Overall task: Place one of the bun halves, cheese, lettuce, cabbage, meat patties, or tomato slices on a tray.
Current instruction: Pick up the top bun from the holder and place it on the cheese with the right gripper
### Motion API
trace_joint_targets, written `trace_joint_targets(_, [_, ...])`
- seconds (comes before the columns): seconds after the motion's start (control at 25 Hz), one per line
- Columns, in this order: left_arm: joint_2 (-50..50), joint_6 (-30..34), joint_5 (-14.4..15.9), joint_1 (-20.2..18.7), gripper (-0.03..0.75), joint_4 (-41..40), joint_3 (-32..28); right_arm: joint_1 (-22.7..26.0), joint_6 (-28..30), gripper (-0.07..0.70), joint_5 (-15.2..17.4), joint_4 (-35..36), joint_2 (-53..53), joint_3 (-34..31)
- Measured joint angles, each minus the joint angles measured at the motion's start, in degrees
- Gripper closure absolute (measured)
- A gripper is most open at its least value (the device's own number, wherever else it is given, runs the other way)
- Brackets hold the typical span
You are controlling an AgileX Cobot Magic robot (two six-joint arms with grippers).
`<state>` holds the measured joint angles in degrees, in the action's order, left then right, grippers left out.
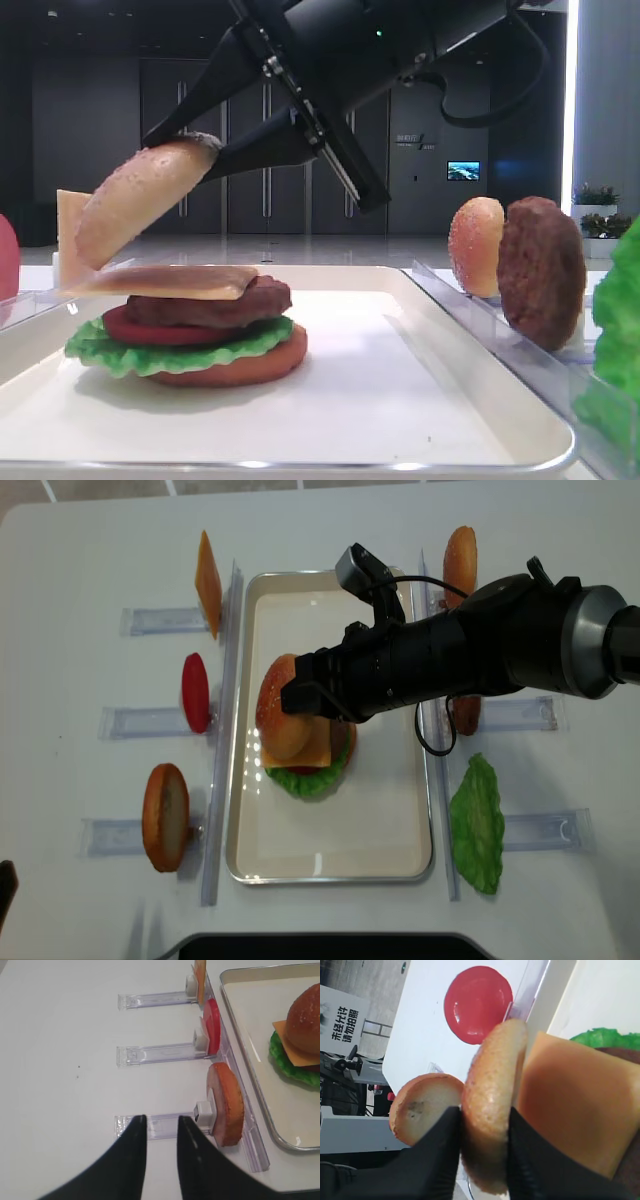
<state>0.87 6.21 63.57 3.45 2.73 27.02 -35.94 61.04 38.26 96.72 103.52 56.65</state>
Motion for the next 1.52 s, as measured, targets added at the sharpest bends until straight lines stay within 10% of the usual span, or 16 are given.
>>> trace_joint_targets(0.84, [0.0, 0.0, 0.0, 0.0, 0.557, 0.0, 0.0, 0.0, 3.5, 0.436, -1.1, 2.2, 0.1, -2.5])
trace_joint_targets(1.52, [0.0, 0.0, 0.0, 0.0, 0.557, 0.0, 0.0, 2.4, 2.6, 0.082, -1.4, -0.9, 0.1, -2.5])
